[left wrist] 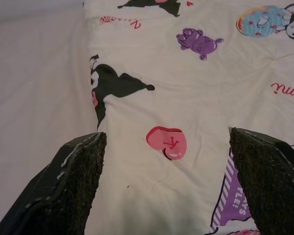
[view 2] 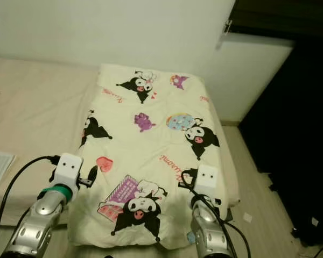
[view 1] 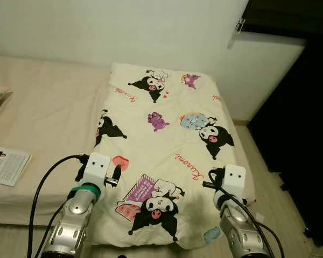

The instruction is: Clean up the room

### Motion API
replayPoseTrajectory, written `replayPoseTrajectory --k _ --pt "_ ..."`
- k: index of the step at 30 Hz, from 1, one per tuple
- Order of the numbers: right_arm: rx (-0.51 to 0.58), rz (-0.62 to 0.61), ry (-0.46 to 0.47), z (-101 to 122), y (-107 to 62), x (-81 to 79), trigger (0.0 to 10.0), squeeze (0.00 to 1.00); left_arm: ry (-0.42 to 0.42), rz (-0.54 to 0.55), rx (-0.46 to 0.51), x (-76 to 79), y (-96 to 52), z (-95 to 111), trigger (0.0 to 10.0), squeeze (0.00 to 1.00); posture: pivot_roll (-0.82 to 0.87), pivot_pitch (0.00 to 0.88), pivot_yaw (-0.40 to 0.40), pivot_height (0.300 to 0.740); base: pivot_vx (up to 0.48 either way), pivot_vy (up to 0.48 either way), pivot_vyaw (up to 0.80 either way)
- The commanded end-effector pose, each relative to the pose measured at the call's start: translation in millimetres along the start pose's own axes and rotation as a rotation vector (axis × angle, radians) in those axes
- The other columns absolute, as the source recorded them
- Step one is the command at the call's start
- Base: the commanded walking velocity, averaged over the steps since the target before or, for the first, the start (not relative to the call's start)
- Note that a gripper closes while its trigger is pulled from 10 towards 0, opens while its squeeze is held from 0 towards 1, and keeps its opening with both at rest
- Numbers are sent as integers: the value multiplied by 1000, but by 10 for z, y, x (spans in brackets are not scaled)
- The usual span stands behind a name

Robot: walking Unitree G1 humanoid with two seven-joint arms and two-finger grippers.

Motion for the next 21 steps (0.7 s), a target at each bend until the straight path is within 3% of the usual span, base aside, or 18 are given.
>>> replayPoseTrajectory --k 1,11,21 --pt "-14 -22 15 -48 -1 42 10000 0 0 -10 -45 42 -13 -95 10000 0 114 0 -19 740 0 -480 0" --pt "-15 -22 19 -37 7 42 10000 0 -26 -4 -74 31 -27 -138 10000 0 119 0 -26 740 0 0 0" --pt "-18 -12 -1 10 48 85 10000 0 -40 -49 -74 117 -74 -157 10000 0 116 0 -36 740 0 0 0"
Point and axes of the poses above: a point about 5 cm out from each wrist's last joint towards the gripper, its own y axis pointing out of the wrist towards the gripper, its own z axis along the axis of the wrist's last joint, x = y × z, the point moved 4 cm from there along y, pointing out of the wrist towards the gripper, and after that the axes turned 4 degrees about -y, right-handed, at the moved point
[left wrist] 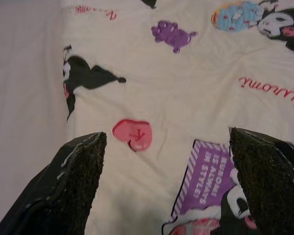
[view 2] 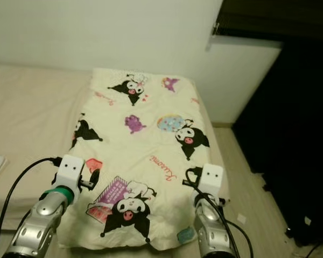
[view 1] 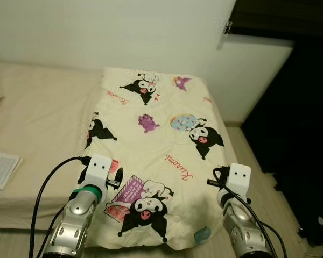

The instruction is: Clean up the room

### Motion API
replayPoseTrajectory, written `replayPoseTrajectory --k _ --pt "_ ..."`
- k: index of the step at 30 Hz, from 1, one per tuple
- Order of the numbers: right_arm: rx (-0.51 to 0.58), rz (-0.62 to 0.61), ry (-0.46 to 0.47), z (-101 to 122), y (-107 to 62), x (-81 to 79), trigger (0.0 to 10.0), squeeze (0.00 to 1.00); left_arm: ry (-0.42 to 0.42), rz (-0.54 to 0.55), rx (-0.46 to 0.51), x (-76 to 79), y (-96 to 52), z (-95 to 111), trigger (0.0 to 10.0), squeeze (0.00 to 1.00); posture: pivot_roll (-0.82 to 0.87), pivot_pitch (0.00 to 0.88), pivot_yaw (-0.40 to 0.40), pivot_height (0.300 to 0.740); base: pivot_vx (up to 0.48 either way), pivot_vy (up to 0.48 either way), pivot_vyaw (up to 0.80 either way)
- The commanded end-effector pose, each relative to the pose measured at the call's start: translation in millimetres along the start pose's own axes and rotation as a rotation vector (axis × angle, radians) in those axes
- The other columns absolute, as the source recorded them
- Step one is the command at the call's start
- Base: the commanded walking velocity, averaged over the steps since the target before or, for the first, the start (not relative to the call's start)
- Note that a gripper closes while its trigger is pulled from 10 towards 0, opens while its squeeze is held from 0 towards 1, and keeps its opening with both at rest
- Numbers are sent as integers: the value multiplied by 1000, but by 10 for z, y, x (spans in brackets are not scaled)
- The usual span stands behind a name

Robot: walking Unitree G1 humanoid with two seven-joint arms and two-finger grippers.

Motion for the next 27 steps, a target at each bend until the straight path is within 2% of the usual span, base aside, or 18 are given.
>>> replayPoseTrajectory --k 1,6,14,15,18,27 --pt "-29 -3 -11 -53 15 42 10000 0 -6 -14 -18 48 -26 -51 10000 0 117 0 -47 740 0 0 0" --pt "-31 0 -14 -51 27 41 10000 0 -23 7 -17 25 -34 -52 10000 0 117 0 -47 740 0 0 0" --pt "-39 14 -17 -90 3 -8 10000 0 -11 23 -27 3 -42 -74 10000 0 117 0 -52 740 0 -480 0" --pt "-43 15 -16 -105 -5 -7 10000 0 -37 33 -25 -7 -42 -75 10000 0 117 8 -55 740 0 -307 0" --pt "-43 15 -16 -105 -5 -7 10000 0 -37 33 -25 -7 -42 -75 10000 0 117 8 -55 740 0 -307 0" --pt "-47 24 -33 -63 33 18 10000 0 -52 35 -24 8 -40 -57 10000 0 112 5 -66 740 0 0 0"
Point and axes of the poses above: a point about 5 cm out from each wrist's last joint towards the gripper, its own y axis pointing out of the wrist towards the gripper, its own z axis along the axis of the wrist's last joint, x = y × z, the point moved 4 cm from there along y, pointing out of the wrist towards the gripper, and after that the axes turned 4 degrees about -y, right-handed, at the moved point
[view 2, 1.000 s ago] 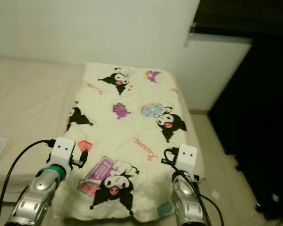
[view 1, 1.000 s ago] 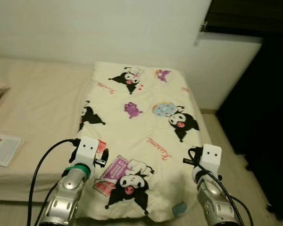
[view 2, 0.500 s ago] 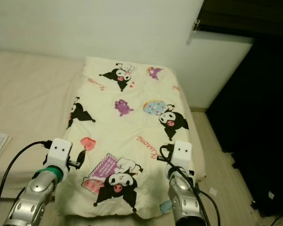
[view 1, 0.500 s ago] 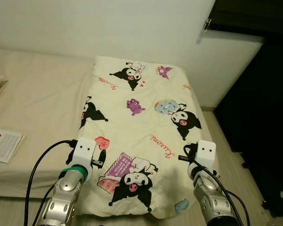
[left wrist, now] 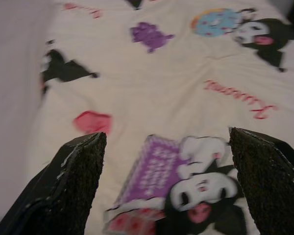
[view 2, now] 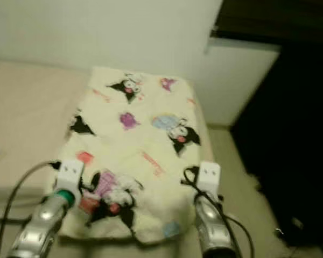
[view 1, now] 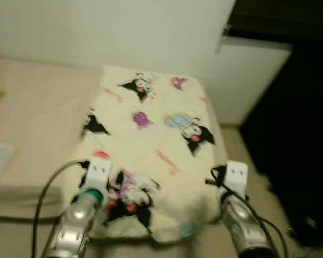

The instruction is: Clean up the room

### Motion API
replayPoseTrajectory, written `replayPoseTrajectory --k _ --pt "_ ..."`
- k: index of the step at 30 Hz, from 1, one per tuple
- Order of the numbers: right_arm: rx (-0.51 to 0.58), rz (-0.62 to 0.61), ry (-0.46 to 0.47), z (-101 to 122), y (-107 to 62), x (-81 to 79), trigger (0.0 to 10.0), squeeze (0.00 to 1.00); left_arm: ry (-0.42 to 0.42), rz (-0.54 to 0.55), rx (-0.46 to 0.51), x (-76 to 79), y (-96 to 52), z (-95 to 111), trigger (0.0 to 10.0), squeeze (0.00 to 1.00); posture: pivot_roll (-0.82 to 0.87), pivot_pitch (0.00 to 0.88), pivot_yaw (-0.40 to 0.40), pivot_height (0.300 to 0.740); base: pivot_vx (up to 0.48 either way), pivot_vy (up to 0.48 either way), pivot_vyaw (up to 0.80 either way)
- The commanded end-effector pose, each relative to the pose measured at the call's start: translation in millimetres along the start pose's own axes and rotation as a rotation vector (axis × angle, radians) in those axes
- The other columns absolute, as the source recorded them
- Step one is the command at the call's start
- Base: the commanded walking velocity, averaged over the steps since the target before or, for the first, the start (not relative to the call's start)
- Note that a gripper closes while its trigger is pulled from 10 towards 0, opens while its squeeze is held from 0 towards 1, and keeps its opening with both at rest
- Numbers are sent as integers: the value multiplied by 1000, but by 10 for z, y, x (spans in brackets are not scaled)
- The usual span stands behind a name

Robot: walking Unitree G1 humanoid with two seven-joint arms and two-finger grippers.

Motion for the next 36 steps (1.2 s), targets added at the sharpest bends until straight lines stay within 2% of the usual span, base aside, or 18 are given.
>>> replayPoseTrajectory --k 1,12,18,25,29,36 --pt "-22 -4 -6 -30 12 26 10000 0 -12 6 -27 0 -28 -77 10000 0 110 10 -69 740 0 0 0" --pt "-30 10 -15 -48 13 5 10000 0 -6 -3 -38 18 -41 -104 10000 0 108 19 -69 740 0 0 0" --pt "-36 17 -17 -58 11 -12 10000 0 -37 30 -32 0 -45 -92 10000 0 102 23 -71 740 0 0 0" --pt "-40 37 -23 -45 19 -72 10000 0 -46 65 -45 -69 -59 -92 10000 0 82 43 -67 740 0 462 0" --pt "-36 26 -7 -36 5 -52 10000 0 -37 57 -42 -55 -97 -127 10000 0 78 40 -66 740 0 0 0" --pt "-29 40 4 -6 12 -82 10000 0 -36 54 -40 -34 -78 -102 10000 0 91 51 -58 740 0 0 0"
Point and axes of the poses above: a point about 5 cm out from each wrist's last joint towards the gripper, its own y axis pointing out of the wrist towards the gripper, its own z axis along the axis of the wrist's last joint, x = y × z, the point moved 4 cm from there along y, pointing out of the wrist towards the gripper, and after that the axes turned 4 degrees about -y, right-handed, at the moved point
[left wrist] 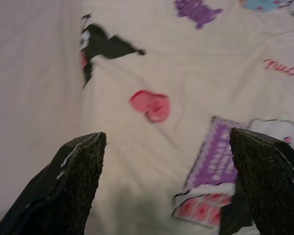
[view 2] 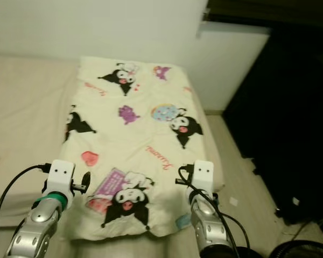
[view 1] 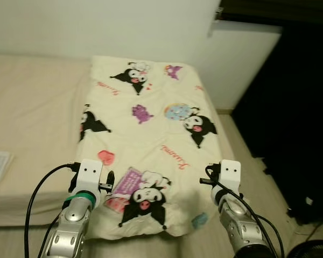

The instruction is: Clean up the room

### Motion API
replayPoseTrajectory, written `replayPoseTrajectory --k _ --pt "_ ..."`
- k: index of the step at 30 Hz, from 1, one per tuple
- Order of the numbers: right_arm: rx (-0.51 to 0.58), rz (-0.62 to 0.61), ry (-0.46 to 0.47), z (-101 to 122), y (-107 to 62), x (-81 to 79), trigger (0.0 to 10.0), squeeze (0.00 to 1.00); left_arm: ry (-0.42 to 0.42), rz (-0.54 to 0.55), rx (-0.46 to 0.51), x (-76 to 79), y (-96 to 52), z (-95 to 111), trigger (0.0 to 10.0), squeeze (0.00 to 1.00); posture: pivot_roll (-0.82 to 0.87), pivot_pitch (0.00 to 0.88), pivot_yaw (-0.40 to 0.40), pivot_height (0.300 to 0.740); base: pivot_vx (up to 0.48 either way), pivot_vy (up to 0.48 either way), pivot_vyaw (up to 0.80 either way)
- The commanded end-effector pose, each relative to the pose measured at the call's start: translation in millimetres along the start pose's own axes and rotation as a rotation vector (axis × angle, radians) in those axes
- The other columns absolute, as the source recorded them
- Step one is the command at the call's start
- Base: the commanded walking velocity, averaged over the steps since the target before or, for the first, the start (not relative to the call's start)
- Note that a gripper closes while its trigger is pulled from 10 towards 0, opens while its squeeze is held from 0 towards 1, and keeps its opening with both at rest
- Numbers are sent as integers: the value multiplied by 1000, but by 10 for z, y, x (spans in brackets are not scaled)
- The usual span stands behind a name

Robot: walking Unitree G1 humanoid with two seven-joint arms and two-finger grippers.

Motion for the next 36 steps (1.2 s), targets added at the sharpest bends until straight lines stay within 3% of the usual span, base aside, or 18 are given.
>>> replayPoseTrajectory --k 1,14,18,20,21,24,30,36 --pt "-12 -11 16 -17 0 56 10000 0 -8 -18 -18 63 -8 -34 10000 0 91 51 -58 740 0 0 0" --pt "4 -1 16 -36 -26 -7 10000 0 3 -42 -27 99 -27 -83 10000 0 95 43 -46 740 0 0 0" --pt "26 -55 42 -24 -57 96 10000 0 -24 -36 -54 98 -19 -128 10000 0 94 24 -36 740 0 0 0" --pt "42 -179 64 -61 -134 321 10000 0 -2 -69 -52 158 25 -108 10000 0 76 14 3 740 0 0 0" --pt "42 -179 64 -61 -134 321 10000 0 -2 -69 -52 158 25 -108 10000 0 76 14 3 740 0 0 0" --pt "55 -271 55 -82 -244 529 10000 0 61 -139 -2 290 108 28 10000 0 40 36 18 740 0 0 0" --pt "62 -189 29 -79 -281 462 10000 0 77 -131 55 286 141 167 10000 0 28 41 21 740 0 0 0" --pt "78 -229 44 -32 -293 525 10000 0 66 -121 86 204 185 276 10000 0 3 35 44 740 0 0 0"
Point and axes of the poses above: a point about 5 cm out from each wrist's last joint towards the gripper, its own y axis pointing out of the wrist towards the gripper, its own z axis along the axis of the wrist's last joint, x = y × z, the point moved 4 cm from there along y, pointing out of the wrist towards the gripper, and after that the axes turned 4 degrees about -y, right-handed, at the moved point
